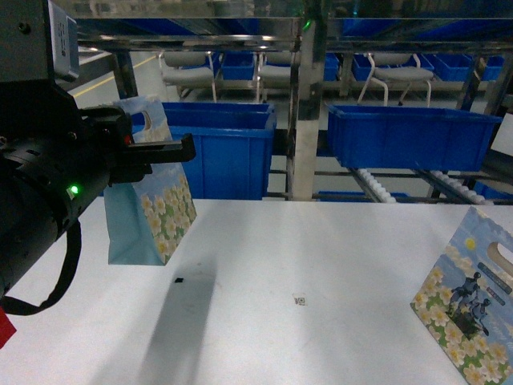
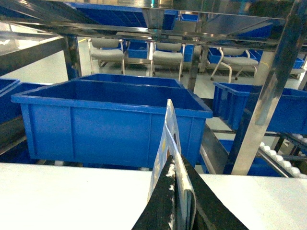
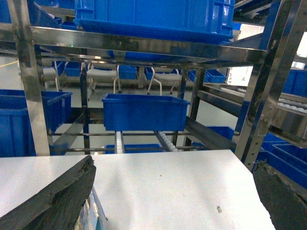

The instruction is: Move flower gift bag to table near conveyor

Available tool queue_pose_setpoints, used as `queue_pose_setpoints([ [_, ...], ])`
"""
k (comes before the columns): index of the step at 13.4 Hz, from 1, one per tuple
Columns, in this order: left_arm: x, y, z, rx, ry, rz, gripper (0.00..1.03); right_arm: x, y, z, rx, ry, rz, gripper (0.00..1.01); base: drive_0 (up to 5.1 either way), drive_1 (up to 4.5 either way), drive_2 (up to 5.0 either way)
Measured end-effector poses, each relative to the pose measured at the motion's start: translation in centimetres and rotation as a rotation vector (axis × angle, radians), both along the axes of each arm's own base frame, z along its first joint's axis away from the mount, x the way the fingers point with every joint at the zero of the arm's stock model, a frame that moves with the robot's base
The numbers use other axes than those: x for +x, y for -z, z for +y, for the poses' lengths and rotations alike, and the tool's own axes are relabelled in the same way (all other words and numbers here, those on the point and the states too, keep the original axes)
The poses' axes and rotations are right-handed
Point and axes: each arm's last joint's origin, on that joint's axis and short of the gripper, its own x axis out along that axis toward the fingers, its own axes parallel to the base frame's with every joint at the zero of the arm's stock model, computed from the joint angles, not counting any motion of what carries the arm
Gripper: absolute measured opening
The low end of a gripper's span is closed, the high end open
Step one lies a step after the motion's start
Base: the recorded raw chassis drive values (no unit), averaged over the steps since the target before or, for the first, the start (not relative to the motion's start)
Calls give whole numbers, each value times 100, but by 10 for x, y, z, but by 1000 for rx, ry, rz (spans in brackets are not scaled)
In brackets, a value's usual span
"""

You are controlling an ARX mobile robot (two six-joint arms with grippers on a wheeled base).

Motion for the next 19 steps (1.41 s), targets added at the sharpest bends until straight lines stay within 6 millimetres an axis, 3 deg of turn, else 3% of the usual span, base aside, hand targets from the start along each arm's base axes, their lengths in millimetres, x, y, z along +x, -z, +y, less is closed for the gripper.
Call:
queue_pose_setpoints([
  [5, 23, 18, -4, -43, 16, 32, 2, 0, 0, 0, 0, 0, 0, 98, 0, 0, 0],
  [9, 31, 39, -14, -37, 30, 76, 2, 0, 0, 0, 0, 0, 0, 98, 0, 0, 0],
  [13, 28, 68, -11, -32, 17, 155, 2, 0, 0, 0, 0, 0, 0, 98, 0, 0, 0],
  [15, 24, 73, -10, -29, 8, 166, 2, 0, 0, 0, 0, 0, 0, 98, 0, 0, 0],
  [19, -3, 78, -24, 28, 41, 226, 2, 0, 0, 0, 0, 0, 0, 98, 0, 0, 0],
])
